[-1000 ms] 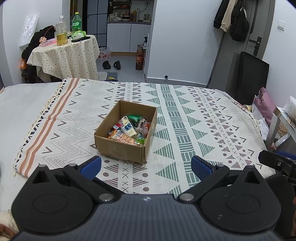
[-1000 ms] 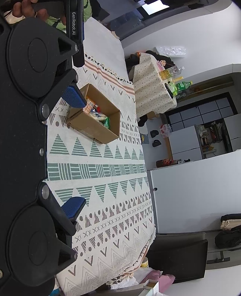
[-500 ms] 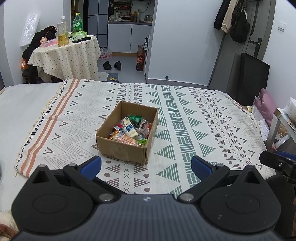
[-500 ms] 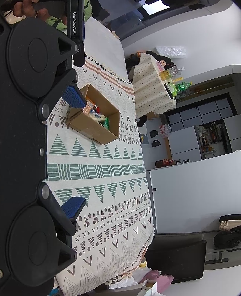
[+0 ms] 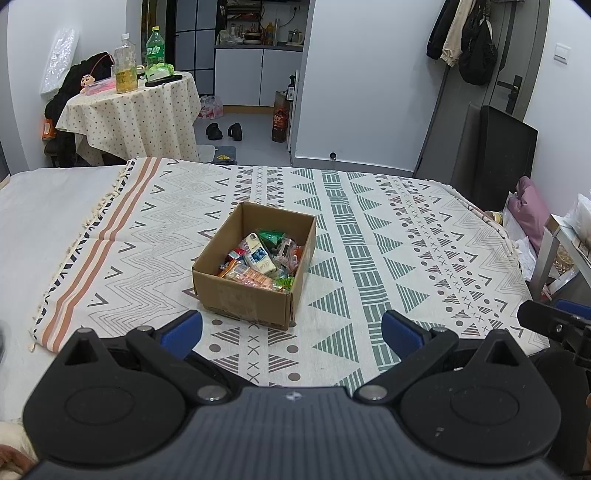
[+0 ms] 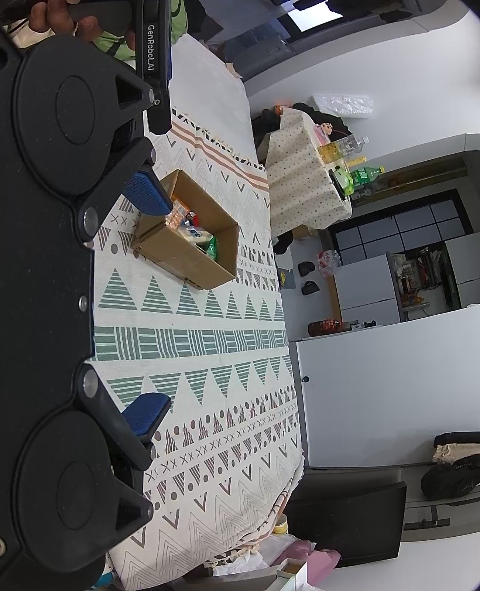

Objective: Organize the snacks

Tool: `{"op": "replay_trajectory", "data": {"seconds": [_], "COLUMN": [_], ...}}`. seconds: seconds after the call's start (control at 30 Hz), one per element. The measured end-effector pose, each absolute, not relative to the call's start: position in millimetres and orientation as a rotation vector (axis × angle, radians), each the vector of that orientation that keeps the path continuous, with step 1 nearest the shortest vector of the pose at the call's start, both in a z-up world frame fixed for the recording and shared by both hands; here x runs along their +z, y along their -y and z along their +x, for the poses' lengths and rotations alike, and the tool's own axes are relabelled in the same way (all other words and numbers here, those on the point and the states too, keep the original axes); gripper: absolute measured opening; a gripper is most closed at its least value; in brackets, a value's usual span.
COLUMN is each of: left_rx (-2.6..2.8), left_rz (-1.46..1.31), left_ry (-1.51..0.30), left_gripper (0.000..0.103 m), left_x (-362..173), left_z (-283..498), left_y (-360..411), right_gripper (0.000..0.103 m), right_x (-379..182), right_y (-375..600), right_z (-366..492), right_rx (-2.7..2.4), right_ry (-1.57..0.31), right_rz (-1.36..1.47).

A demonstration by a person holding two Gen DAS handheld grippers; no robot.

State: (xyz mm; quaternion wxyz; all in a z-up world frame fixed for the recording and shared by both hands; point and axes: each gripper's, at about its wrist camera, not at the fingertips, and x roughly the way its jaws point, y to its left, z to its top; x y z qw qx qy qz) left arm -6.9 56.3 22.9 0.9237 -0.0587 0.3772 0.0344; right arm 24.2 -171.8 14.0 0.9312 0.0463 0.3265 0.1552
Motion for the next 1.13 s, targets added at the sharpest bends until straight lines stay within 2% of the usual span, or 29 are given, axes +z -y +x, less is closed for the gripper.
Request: {"op": "replay_trajectory", "data": {"seconds": [1.13], "left_rx": [0.059], "left_rz": [-0.115], "left_ry": [-0.780], "left_gripper": [0.103], "left_x": [26.9], "left_z": [2.8], "left_y": [-60.8], "right_gripper": [0.103], "right_x": [11.7], "right_y": [165.5], "right_z": [34.0], "right_rx": [0.300], "right_ry": [-0.699], "right_rz": [0.072]}}
